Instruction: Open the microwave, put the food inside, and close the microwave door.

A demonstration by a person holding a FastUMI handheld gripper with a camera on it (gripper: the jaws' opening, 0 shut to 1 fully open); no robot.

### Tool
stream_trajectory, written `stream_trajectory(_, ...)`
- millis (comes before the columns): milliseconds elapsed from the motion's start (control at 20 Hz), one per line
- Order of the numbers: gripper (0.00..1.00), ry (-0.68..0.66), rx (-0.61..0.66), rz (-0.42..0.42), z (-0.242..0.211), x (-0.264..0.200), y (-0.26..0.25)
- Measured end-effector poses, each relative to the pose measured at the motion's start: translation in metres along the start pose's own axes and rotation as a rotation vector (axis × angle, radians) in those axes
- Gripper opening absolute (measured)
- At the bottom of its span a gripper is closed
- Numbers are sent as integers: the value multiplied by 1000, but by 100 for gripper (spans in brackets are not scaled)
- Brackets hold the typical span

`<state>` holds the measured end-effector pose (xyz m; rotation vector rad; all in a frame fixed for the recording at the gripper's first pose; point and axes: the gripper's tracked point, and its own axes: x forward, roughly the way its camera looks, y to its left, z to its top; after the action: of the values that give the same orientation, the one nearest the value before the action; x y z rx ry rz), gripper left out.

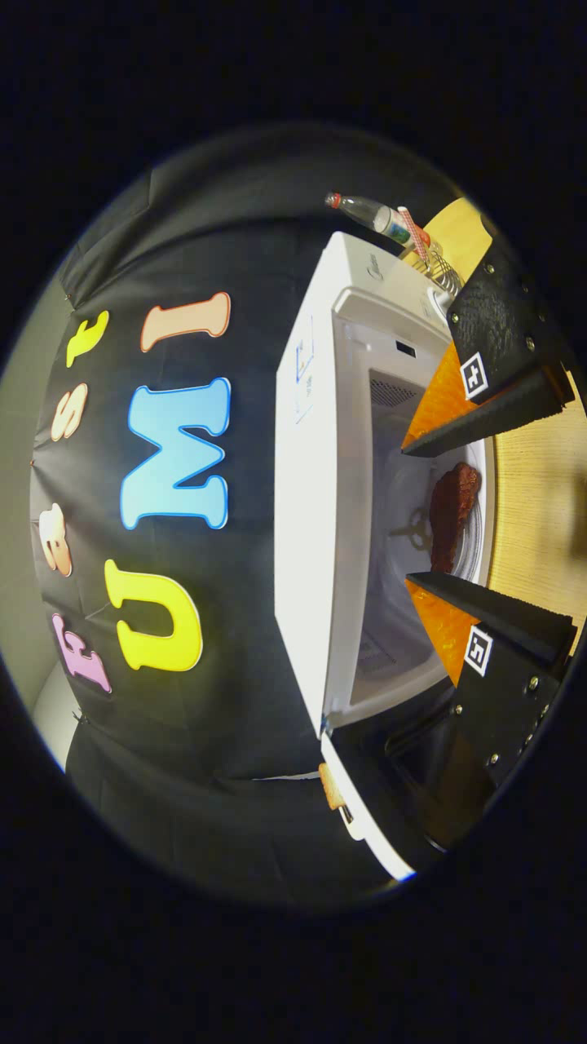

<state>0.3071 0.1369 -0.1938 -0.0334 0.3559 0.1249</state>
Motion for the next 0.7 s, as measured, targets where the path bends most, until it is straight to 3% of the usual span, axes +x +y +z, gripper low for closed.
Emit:
stream_trajectory(350,86,-48,38,98,37,-101,34)
stream_trajectory(700,86,-43,102,246,38,-178,100)
